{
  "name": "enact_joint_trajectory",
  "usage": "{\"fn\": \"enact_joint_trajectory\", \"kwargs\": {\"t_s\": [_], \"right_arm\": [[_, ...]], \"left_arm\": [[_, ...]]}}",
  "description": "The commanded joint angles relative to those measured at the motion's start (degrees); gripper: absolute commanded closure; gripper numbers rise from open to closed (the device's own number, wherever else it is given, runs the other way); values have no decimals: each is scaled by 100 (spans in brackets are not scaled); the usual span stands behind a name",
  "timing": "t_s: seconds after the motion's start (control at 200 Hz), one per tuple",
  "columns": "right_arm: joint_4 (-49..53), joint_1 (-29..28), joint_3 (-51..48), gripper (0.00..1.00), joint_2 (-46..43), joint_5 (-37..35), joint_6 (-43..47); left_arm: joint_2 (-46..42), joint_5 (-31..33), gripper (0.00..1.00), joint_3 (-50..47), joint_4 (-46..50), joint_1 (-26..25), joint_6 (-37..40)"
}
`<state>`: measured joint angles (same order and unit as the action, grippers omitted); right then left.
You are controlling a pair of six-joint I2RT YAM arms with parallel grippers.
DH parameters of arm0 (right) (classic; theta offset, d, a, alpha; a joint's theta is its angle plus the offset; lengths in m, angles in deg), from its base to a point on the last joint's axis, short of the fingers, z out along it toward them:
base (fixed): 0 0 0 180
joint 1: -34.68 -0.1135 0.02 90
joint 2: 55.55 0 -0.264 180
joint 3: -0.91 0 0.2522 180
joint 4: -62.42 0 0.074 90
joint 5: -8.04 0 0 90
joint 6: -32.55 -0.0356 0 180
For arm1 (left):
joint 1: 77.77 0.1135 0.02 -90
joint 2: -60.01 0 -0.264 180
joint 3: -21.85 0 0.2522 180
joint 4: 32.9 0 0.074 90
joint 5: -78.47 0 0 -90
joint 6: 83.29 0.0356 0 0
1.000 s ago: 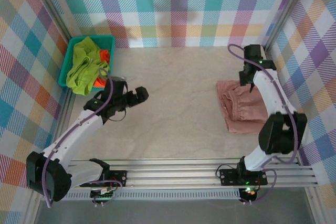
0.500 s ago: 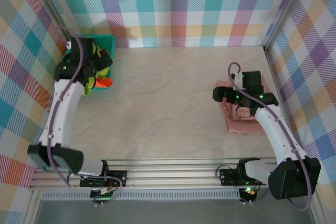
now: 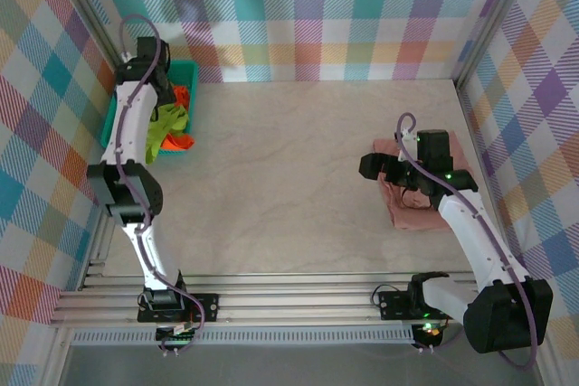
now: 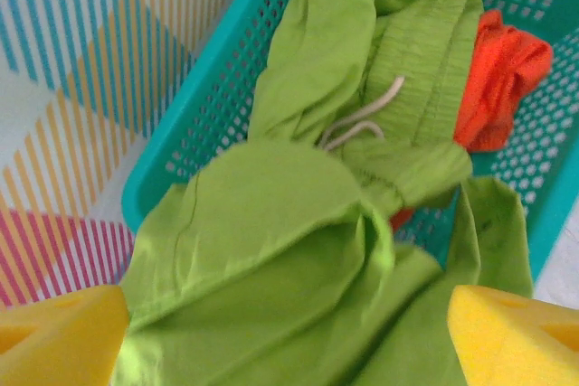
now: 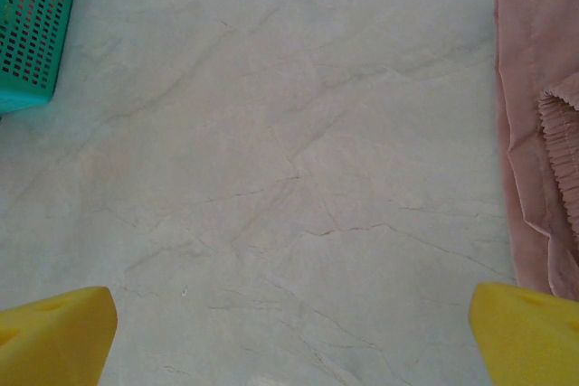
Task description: Fold and stack the shorts
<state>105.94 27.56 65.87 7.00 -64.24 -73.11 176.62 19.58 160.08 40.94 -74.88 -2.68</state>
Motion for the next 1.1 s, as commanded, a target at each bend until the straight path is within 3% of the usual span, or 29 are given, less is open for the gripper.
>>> {"fn": "enact_joint_trajectory", "kwargs": {"t_s": [0.0, 0.175, 0.49, 0.6, 0.835, 1.095], "right_arm": [[-81, 18, -79, 0, -29, 127, 52], [-123, 17, -60, 1, 73, 126, 29], [-192, 15, -5, 1, 250, 248, -76], [-191, 17, 4, 0, 241, 314, -112], [-318, 8, -40, 0, 184, 406, -254], [-554, -38, -74, 1, 133, 505, -414]], "left_arm": [[606, 425, 11, 746, 624, 140, 307], [1191, 510, 24, 1230, 836, 246, 376], [699, 367, 86, 1297, 637, 282, 342], [293, 254, 100, 1548, 503, 279, 265], [-474, -292, 100, 2112, 3, 282, 14], [-1248, -1325, 100, 2221, -1008, 282, -497]]}}
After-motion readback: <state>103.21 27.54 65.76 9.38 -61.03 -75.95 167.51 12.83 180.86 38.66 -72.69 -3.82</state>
